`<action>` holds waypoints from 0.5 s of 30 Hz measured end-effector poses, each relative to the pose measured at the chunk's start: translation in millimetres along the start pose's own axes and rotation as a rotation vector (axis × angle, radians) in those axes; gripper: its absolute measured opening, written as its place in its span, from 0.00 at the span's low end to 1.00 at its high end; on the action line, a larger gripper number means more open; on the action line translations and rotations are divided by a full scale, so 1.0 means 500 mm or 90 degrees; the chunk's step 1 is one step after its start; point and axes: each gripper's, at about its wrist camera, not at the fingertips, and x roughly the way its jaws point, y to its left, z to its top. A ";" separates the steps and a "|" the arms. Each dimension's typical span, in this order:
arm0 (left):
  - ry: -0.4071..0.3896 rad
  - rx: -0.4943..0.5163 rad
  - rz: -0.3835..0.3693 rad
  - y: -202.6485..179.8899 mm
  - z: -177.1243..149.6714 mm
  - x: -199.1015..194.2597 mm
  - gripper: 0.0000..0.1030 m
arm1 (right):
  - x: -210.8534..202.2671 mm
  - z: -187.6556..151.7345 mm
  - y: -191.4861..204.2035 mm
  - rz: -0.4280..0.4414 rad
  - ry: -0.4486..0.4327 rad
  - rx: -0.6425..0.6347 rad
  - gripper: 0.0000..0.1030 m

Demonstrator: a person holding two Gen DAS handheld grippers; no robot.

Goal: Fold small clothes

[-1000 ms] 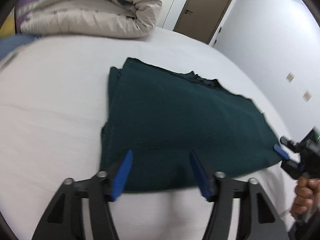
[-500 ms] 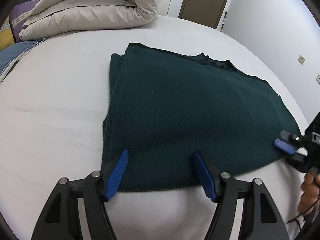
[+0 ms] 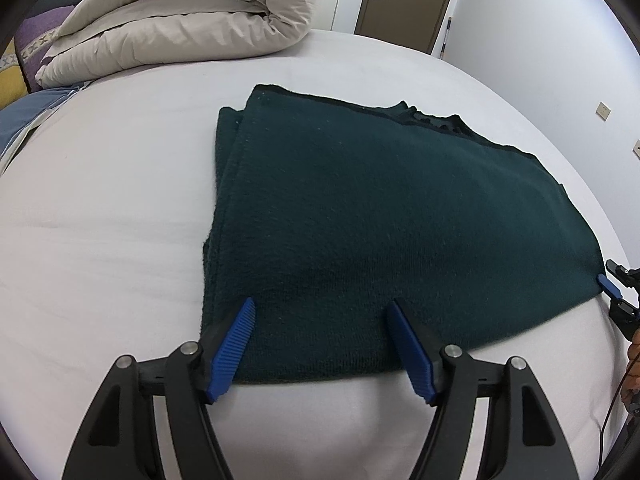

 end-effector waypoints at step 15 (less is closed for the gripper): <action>-0.025 -0.065 -0.056 -0.015 0.117 -0.010 0.67 | 0.071 0.086 0.197 0.064 0.082 -0.114 0.36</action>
